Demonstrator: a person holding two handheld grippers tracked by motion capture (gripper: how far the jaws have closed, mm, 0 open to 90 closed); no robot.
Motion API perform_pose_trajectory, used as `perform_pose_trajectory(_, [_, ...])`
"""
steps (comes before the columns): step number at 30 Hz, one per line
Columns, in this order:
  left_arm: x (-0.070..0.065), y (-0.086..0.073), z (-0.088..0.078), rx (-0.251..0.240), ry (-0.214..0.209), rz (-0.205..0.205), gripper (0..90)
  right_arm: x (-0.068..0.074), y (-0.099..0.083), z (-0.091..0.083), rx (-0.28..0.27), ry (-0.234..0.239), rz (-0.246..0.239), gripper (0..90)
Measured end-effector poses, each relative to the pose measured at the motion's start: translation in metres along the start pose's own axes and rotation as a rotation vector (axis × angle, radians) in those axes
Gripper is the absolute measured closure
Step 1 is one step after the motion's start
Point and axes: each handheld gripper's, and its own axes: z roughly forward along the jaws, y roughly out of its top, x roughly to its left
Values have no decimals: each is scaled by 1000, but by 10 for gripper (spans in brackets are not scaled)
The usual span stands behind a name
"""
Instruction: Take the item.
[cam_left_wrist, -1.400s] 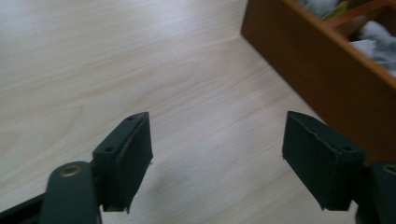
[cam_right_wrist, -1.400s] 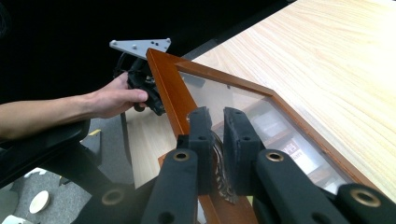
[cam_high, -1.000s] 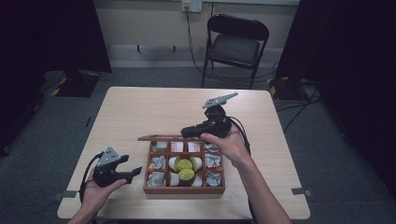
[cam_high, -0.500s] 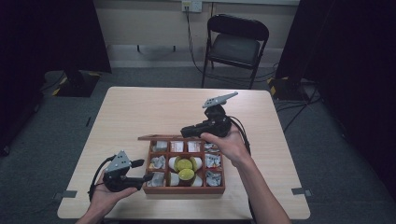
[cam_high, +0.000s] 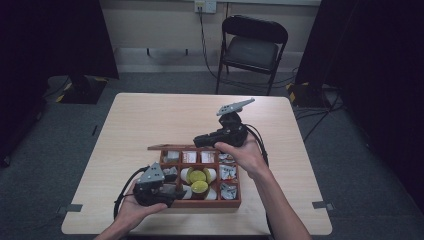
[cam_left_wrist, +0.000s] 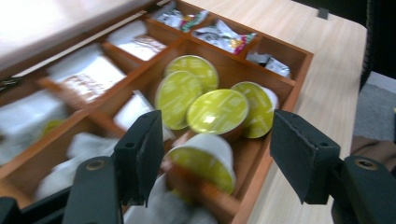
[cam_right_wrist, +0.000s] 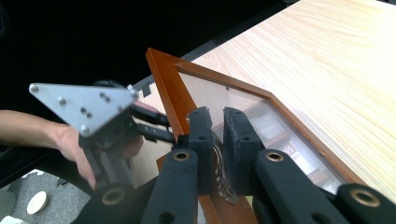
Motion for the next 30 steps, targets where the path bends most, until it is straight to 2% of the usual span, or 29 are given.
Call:
perform_pose_trajectory(3, [-5, 1, 8, 8, -17, 6, 354, 0, 0, 0, 0, 0, -1, 826])
perform_pose_trajectory(4, [-9, 0, 14, 40, -26, 29, 354, 0, 0, 0, -1, 0, -2, 826])
perform_pose_trajectory(9, [-8, 3, 25, 34, -34, 10, 350, 0, 0, 0, -1, 2, -1, 826])
perform_pose_trajectory(11, [-7, 6, 34, 62, -31, 27, 325, 0, 0, 0, 0, 2, -1, 826])
perform_pose_trajectory(14, [-6, 9, 40, 68, -40, 3, 316, 0, 0, 0, -1, 2, 1, 826])
perform_pose_trajectory(18, [-6, 15, 46, 83, -50, 5, 325, 0, -1, 0, -1, 3, 1, 826])
perform_pose_trajectory(21, [-5, 19, 51, 92, -67, -6, 335, 0, 0, 0, -1, 3, 1, 825])
perform_pose_trajectory(22, [-4, 20, 55, 111, -85, -13, 341, 0, -1, 0, -1, 3, 1, 826])
perform_pose_trajectory(23, [-4, 20, 55, 111, -85, -13, 345, 0, -1, 0, -1, 3, 1, 826])
perform_pose_trajectory(25, [-5, 20, 59, 161, -76, 1, 345, -1, -1, 0, -1, 3, 2, 826])
perform_pose_trajectory(30, [-2, 25, 61, 190, -44, 13, 364, -1, -1, 0, -2, 8, 1, 826])
